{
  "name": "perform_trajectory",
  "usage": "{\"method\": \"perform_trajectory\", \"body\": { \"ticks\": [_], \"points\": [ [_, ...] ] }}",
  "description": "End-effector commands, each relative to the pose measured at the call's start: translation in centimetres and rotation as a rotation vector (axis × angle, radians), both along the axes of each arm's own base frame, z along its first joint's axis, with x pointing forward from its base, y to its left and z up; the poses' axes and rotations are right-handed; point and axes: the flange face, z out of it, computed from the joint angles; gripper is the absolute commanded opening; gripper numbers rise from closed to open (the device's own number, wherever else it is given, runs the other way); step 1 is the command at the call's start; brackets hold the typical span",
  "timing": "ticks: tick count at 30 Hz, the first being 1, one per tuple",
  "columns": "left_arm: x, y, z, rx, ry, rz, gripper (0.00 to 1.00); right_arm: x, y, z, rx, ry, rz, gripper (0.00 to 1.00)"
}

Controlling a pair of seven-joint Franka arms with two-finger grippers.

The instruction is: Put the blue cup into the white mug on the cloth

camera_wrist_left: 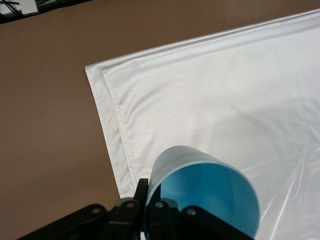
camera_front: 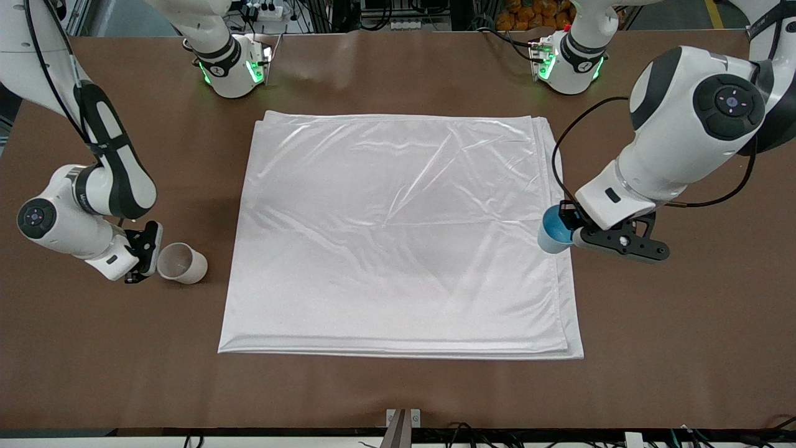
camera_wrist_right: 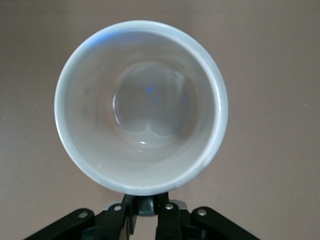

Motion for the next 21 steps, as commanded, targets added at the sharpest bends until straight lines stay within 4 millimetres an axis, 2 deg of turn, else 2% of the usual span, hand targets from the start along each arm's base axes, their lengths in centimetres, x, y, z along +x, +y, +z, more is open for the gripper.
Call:
{"method": "perform_trajectory", "body": {
  "ticks": [1,4,8,10,17,21],
  "points": [
    [-1.3,-2.0,2.3,-0.021,0.005,-0.029,0.00,0.5,-0.1,1.9,-0.003,-0.034,0.011,0.02],
    [-1.7,-3.0,2.4,-0.025,0.007,-0.030,0.00,0.8,0.5,3.7,-0.006,-0.058,0.012,0.00],
    [-2.4,-4.5,2.5,-0.030,0.012,0.002,0.00,1.3,3.1,6.1,0.023,-0.087,0.028,0.00],
    [-2.7,-5.2,2.4,-0.030,0.015,0.011,0.00,1.3,3.9,6.6,0.032,-0.084,0.030,0.00],
    [-3.7,-7.3,2.4,-0.033,0.019,0.041,0.00,1.4,9.4,7.8,0.069,-0.066,0.011,0.00],
    [-4.6,-9.2,2.3,-0.036,0.025,0.058,0.00,1.4,12.9,8.4,0.091,-0.067,-0.003,0.00]
  ]
}}
